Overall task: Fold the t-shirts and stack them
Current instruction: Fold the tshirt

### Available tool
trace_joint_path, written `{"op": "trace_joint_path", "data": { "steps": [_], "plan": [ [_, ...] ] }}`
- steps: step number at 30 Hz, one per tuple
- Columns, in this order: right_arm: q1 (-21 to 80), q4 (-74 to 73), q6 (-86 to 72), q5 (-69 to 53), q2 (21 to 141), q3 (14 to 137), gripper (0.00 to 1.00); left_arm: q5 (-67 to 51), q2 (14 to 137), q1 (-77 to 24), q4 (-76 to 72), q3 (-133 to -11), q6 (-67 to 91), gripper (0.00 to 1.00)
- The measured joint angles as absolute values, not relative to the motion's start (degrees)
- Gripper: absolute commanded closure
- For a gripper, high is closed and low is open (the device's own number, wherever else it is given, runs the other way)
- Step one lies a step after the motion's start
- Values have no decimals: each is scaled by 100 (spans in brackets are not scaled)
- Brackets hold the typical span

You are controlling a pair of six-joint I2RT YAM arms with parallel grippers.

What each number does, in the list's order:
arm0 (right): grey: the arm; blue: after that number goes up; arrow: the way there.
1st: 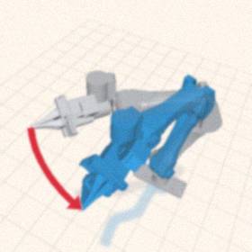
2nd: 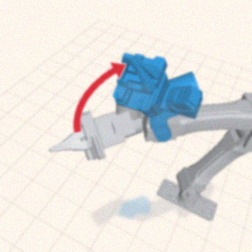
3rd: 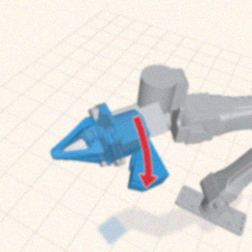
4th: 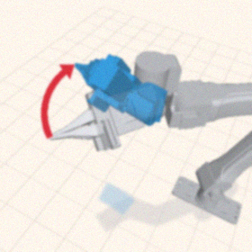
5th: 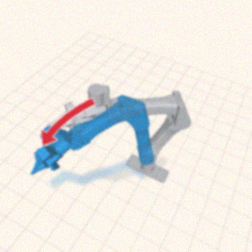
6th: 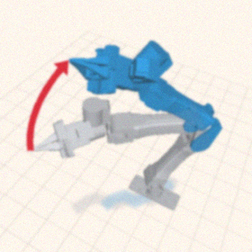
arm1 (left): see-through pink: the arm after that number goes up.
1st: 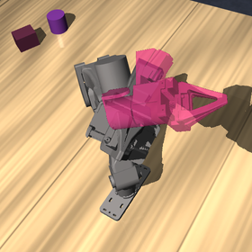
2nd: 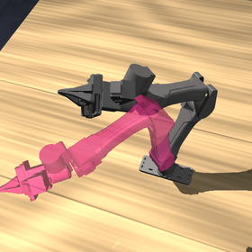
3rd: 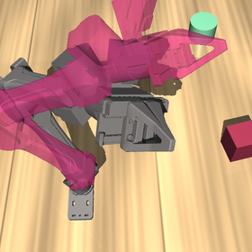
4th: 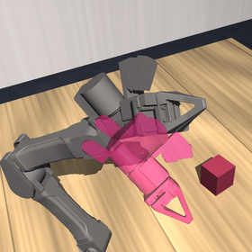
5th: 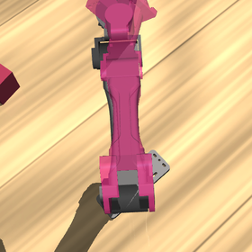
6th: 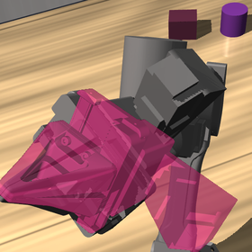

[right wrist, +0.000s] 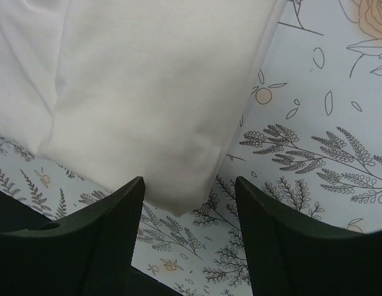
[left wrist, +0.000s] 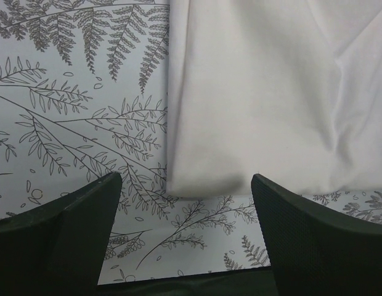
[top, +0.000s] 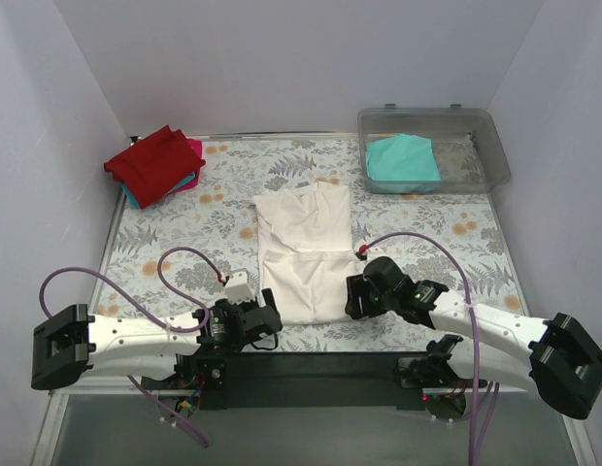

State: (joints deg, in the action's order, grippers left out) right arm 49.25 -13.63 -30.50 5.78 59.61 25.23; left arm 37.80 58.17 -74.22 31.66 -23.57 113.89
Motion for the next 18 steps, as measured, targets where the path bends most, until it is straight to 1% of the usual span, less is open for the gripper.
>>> {"op": "trace_joint_path", "data": {
  "steps": [4,6,7,9,10,13,15,16,18],
  "plan": [
    [5057,-1343,-3179,563,5959,2394,48,3822,5948,-7422,2899,-2359,11378,21],
    [5103,-1317,-3242,561,5922,2364,52,3813,5975,-7419,2773,-2355,11380,21],
    [5113,-1308,-3267,558,5920,2353,56,3815,5975,-7419,2705,-2338,11378,21],
    [5118,-1297,-3308,556,5920,2335,61,3820,5966,-7411,2554,-2292,11378,24],
    [5120,-1267,-3328,556,5920,2314,65,3811,5961,-7395,2464,-2263,11380,25],
    [5140,-1166,-3369,558,5924,2259,70,3785,5957,-7330,2165,-2163,11380,31],
    [5144,-1151,-3391,558,5927,2248,71,3747,5953,-7303,1984,-2097,11382,34],
    [5146,-1138,-3395,558,5924,2237,72,3732,5953,-7286,1920,-2073,11382,38],
    [5146,-1107,-3413,556,5924,2226,72,3706,5951,-7271,1846,-2032,11384,41]
  ]
}}
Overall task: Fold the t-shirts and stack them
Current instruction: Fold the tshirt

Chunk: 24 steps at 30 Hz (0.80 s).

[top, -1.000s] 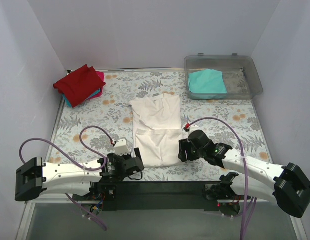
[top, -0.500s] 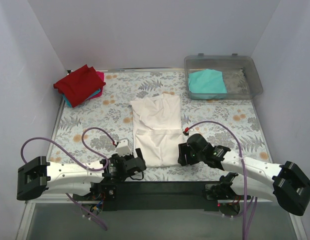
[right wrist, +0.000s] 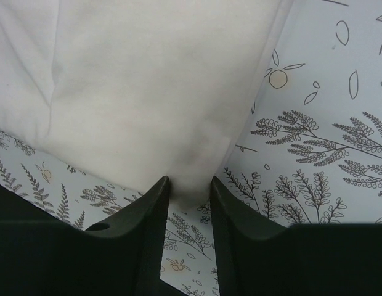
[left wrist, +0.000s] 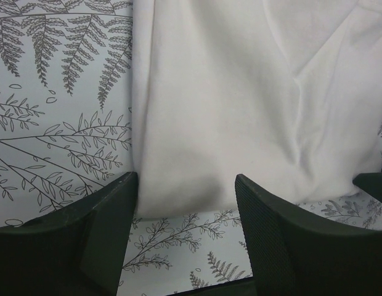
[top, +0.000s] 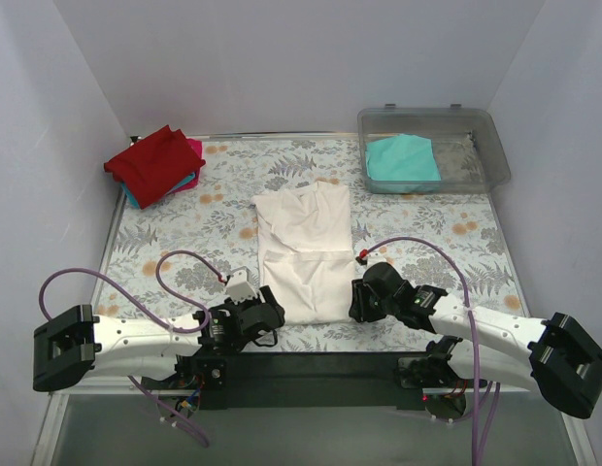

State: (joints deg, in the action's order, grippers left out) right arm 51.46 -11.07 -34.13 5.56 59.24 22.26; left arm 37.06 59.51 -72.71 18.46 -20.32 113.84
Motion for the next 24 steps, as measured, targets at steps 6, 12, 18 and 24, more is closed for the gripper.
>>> {"op": "trace_joint_path", "data": {
  "steps": [6,12,18,24],
  "plan": [
    [5146,-1044,-3428,558,5922,2196,75,3618,5946,-7249,1903,-2012,11389,49],
    [5146,-1035,-3433,561,5924,2182,81,3575,5929,-7249,1920,-1979,11389,57],
    [5148,-1011,-3435,561,5946,2176,83,3540,5920,-7247,1951,-1949,11402,59],
    [5151,-904,-3435,558,6025,2178,85,3538,5920,-7247,1992,-1949,11419,61]
  ]
}}
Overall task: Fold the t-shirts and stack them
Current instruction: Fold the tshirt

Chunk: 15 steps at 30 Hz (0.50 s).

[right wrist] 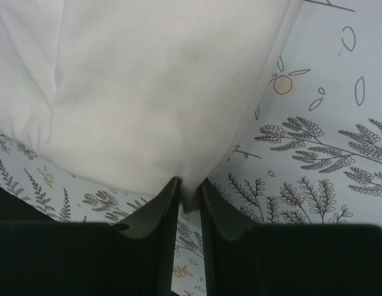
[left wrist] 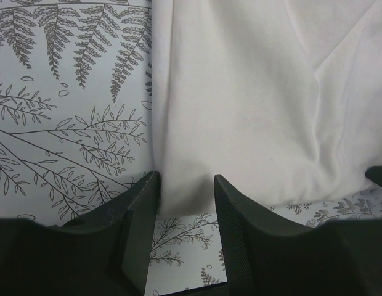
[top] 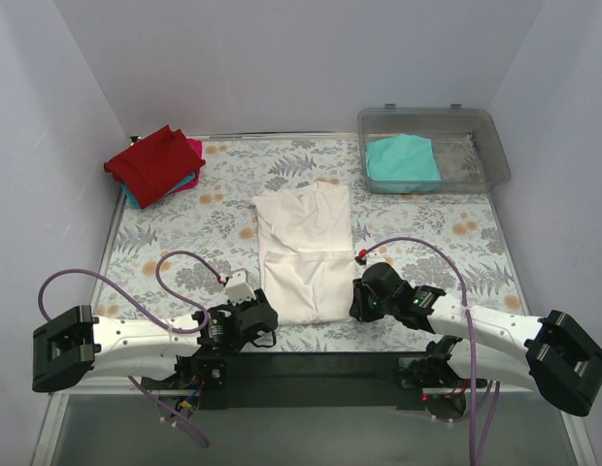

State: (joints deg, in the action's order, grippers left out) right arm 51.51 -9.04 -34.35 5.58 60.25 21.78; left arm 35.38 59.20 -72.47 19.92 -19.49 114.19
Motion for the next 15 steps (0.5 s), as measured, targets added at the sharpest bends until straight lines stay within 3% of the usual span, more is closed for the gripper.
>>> {"op": "trace_joint_path", "data": {
  "steps": [7,11,15],
  "plan": [
    [5151,-871,-3435,556,6084,2200,85,3433,5754,-7249,2226,-1949,11448,61],
    [5153,-843,-3435,556,6119,2211,86,3343,5568,-7249,2429,-1905,11469,71],
    [5151,-843,-3435,554,6134,2224,86,3308,5516,-7249,2497,-1868,11472,73]
  ]
}}
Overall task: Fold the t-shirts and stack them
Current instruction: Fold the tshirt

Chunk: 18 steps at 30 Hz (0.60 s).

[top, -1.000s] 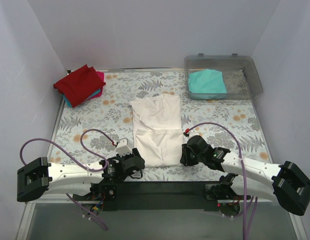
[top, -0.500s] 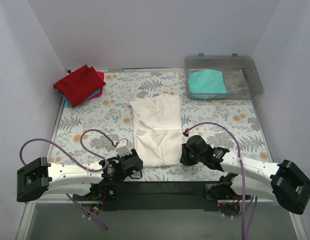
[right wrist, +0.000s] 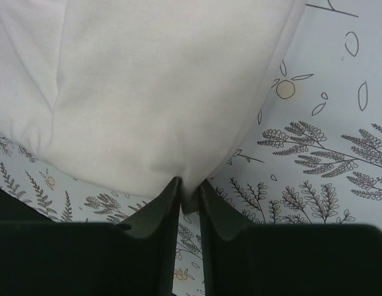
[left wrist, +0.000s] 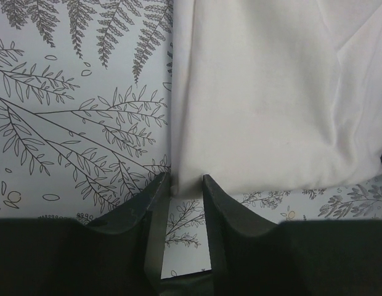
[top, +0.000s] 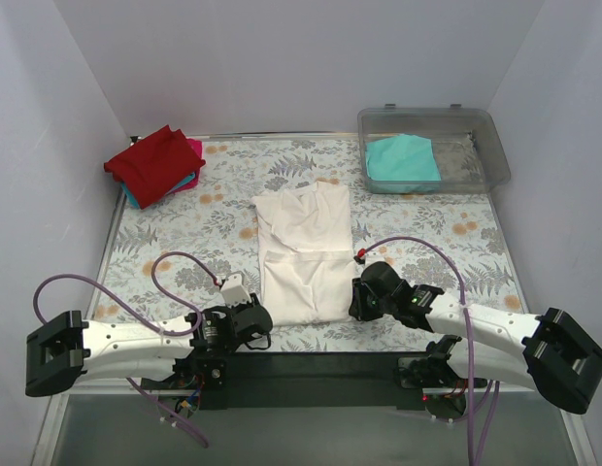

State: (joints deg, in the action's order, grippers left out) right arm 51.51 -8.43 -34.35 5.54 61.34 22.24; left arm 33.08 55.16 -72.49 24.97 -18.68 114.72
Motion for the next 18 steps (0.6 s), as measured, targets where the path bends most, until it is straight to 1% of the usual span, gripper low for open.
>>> {"op": "trace_joint_path", "data": {
  "steps": [2,3,4,6,11,18],
  "plan": [
    [5153,-840,-3435,554,6152,2231,86,3310,5551,-7249,2475,-1868,11472,80],
    [5153,-836,-3435,556,6156,2231,87,3310,5581,-7249,2438,-1865,11474,100],
    [5153,-834,-3435,558,6158,2233,90,3284,5621,-7247,2370,-1844,11485,100],
    [5153,-814,-3430,554,6165,2233,99,3280,5686,-7249,2237,-1833,11476,100],
    [5186,-775,-3413,552,6154,2233,99,3201,5631,-7244,2193,-1826,11474,100],
    [5496,-1002,-3441,550,6007,2226,99,2775,5159,-7247,2228,-1621,11480,100]
  ]
}}
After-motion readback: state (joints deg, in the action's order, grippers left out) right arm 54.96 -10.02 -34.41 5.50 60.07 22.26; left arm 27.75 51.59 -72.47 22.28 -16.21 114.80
